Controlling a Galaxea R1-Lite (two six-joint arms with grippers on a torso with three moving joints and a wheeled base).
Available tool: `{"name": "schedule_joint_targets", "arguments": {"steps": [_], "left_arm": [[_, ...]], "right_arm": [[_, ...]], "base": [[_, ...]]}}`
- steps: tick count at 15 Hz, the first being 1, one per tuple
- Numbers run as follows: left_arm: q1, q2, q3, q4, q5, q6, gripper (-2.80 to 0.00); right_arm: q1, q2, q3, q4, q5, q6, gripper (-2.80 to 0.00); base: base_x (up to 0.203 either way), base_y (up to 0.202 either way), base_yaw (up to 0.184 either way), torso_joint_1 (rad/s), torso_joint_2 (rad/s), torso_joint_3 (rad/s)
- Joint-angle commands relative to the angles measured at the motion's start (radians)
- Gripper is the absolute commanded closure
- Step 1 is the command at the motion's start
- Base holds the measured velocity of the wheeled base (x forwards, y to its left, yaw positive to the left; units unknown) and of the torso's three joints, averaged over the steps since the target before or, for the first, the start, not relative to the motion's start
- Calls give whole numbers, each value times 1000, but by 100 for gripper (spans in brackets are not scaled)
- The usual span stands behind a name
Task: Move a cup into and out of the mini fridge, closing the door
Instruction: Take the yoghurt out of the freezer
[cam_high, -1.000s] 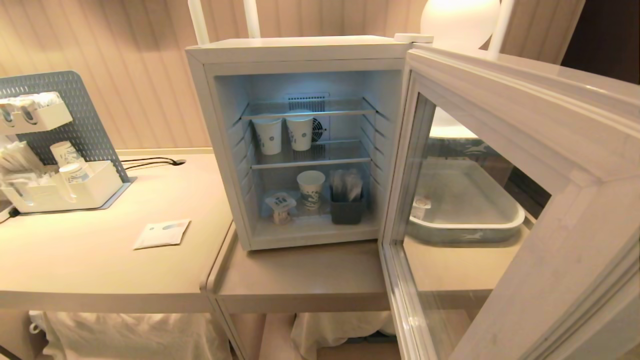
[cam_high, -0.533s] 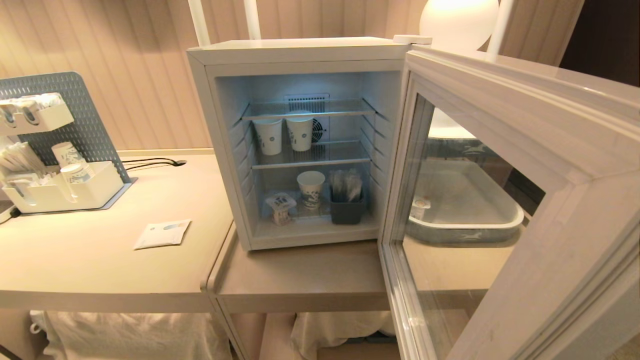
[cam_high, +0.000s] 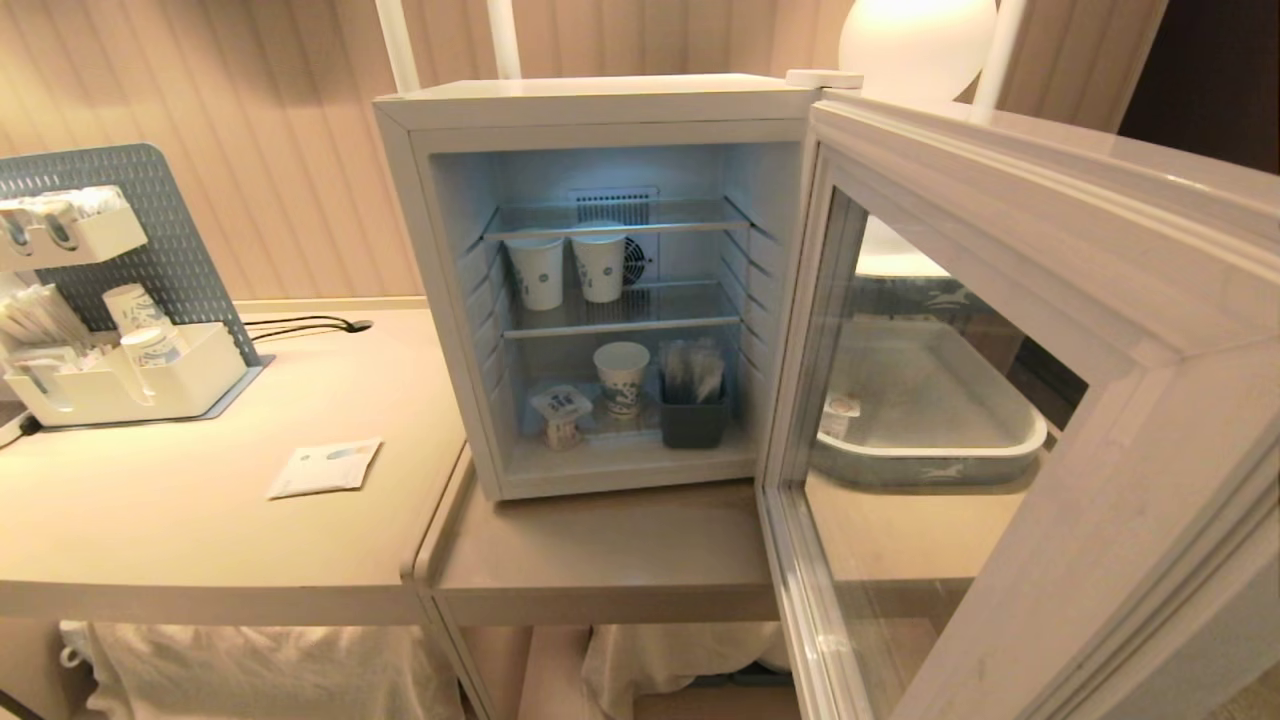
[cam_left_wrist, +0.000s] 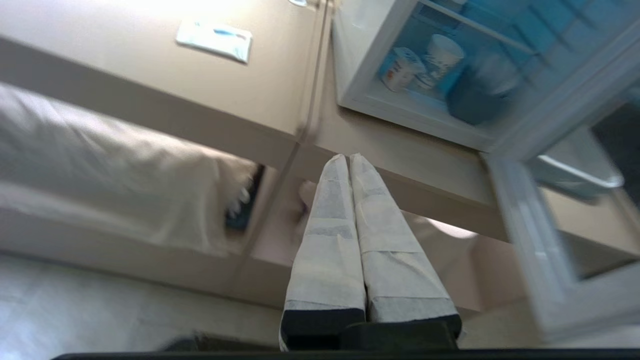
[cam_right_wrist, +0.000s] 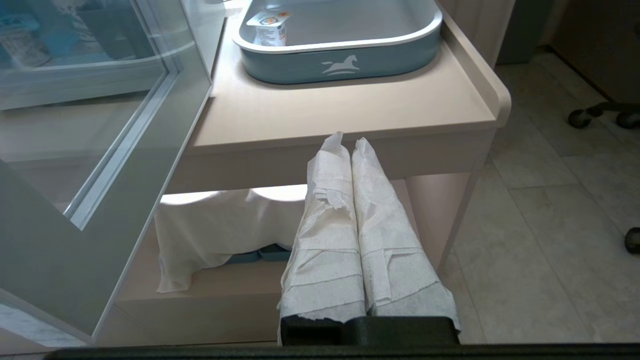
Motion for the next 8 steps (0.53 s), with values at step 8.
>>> {"name": "schedule_joint_targets", "arguments": {"steps": [8], "left_arm": [[-9, -97, 635, -642, 7, 418, 0]], "right_arm": [[0, 2, 0, 0, 0, 0, 0]], "base": [[0, 0, 0, 0, 0, 0]]}}
